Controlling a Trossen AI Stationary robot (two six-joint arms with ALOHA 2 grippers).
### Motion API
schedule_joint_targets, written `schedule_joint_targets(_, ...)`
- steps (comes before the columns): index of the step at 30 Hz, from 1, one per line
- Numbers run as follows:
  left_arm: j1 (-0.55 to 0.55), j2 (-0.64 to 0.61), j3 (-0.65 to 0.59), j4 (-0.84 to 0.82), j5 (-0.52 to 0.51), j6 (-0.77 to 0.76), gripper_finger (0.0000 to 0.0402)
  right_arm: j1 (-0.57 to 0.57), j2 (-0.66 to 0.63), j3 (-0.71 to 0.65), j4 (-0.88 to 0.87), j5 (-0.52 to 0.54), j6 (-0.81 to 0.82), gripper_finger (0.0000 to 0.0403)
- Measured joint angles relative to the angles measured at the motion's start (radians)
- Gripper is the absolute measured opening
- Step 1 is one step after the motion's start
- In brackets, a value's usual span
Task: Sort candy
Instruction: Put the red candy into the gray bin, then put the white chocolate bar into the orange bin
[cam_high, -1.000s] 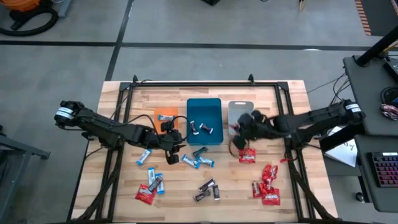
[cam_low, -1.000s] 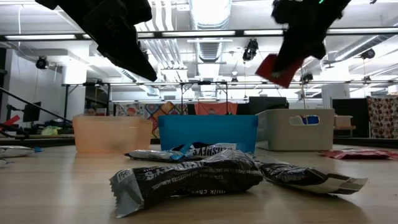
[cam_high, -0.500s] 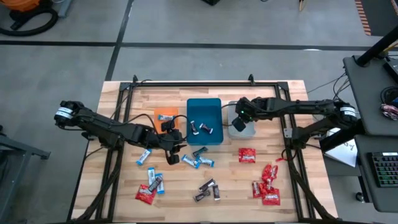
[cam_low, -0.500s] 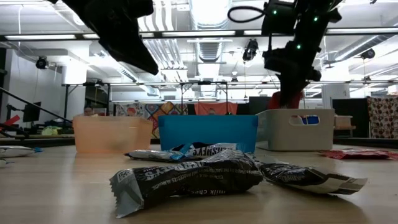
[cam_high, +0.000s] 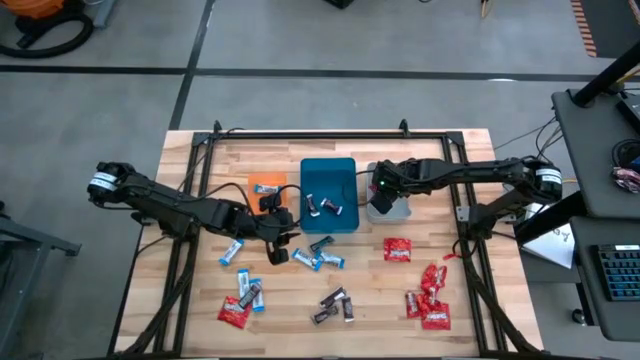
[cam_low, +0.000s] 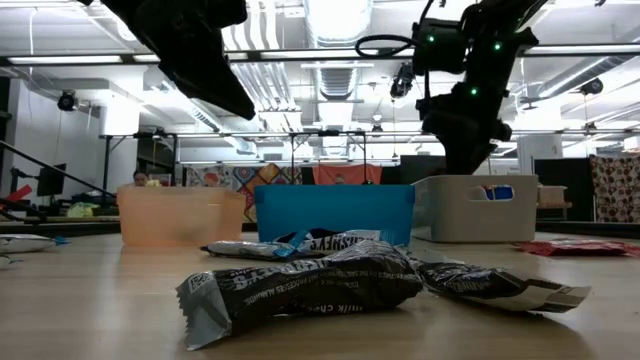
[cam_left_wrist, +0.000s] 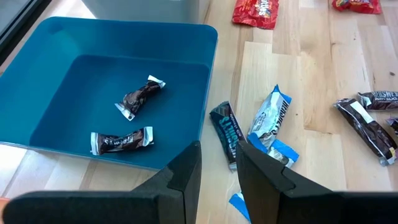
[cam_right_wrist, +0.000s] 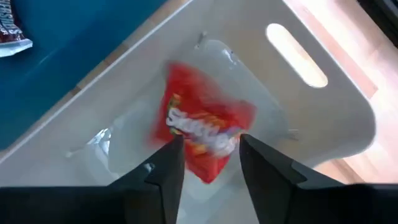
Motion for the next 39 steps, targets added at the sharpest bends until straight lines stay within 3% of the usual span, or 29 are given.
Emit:
schedule_joint_targets(9, -0.004, 0.0, 0.0, -0.003, 0.073, -0.002, 0.0097, 0.0, -0.066, -0.001, -0.009, 0.001, 0.044, 0.0156)
schedule_joint_targets(18, -0.086, 0.024, -0.013, 0.045, 0.097, 0.098, 0.0162, 0.045, -0.156, 0.001, -0.008, -0.026, 0.057, 0.0157)
schedule_joint_targets(27, -0.133, 0.195, -0.015, 0.132, 0.094, 0.139, 0.0227, 0.15, -0.183, 0.002, 0.001, -0.026, 0.087, 0.0157)
schedule_joint_targets(34, -0.135, 0.346, -0.016, 0.201, 0.093, 0.156, 0.0233, 0.222, -0.181, 0.002, 0.0, -0.026, 0.109, 0.0157)
schedule_joint_targets(39, -0.135, 0.403, -0.016, 0.218, 0.037, 0.151, 0.0233, 0.26, -0.181, 0.002, 0.0, -0.026, 0.121, 0.0157)
